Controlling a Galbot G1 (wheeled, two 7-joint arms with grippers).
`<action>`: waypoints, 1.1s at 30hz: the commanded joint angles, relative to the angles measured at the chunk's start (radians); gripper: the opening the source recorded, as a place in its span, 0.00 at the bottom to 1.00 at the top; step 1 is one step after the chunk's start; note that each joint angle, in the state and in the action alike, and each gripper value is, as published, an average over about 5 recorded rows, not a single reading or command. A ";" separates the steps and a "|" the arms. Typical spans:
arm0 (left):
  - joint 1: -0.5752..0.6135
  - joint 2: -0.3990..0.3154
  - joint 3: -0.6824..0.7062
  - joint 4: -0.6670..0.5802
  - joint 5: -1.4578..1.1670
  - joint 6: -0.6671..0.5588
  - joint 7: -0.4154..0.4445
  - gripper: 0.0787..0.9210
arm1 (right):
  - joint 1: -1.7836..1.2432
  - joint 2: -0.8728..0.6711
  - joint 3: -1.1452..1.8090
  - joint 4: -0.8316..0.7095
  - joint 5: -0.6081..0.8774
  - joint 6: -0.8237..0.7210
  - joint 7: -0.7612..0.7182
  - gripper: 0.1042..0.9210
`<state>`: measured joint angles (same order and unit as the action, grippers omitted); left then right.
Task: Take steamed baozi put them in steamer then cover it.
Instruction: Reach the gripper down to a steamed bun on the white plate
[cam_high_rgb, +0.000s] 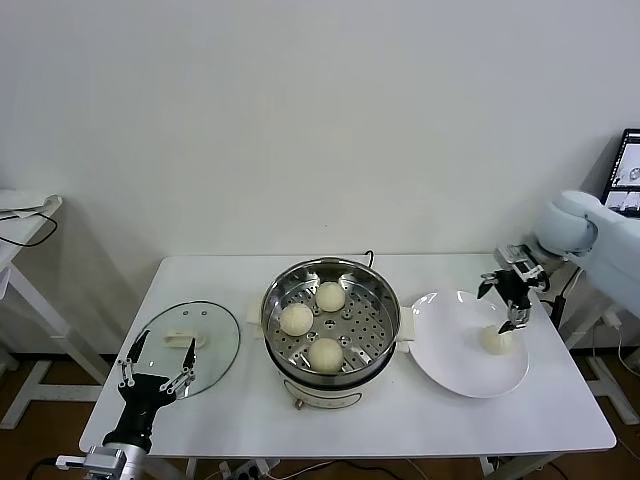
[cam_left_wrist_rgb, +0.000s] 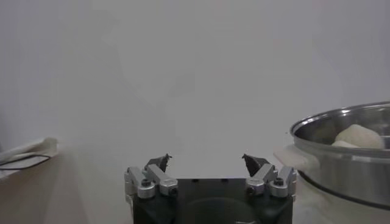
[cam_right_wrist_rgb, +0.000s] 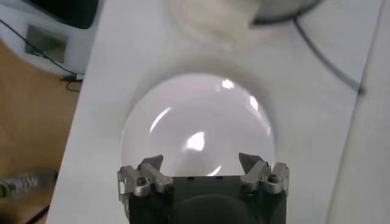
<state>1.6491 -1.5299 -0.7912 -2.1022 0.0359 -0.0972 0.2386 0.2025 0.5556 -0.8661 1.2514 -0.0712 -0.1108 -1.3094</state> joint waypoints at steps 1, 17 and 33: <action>-0.003 0.000 0.003 0.004 0.002 0.001 -0.002 0.88 | -0.267 0.052 0.276 -0.187 -0.171 -0.011 0.028 0.88; -0.016 0.000 0.002 0.029 0.007 0.002 -0.002 0.88 | -0.325 0.169 0.348 -0.309 -0.269 0.039 0.092 0.88; -0.013 -0.003 0.001 0.032 0.009 0.001 -0.004 0.88 | -0.355 0.201 0.383 -0.326 -0.311 0.051 0.093 0.88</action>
<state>1.6353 -1.5328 -0.7917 -2.0717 0.0436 -0.0958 0.2347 -0.1310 0.7391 -0.5082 0.9460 -0.3523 -0.0644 -1.2213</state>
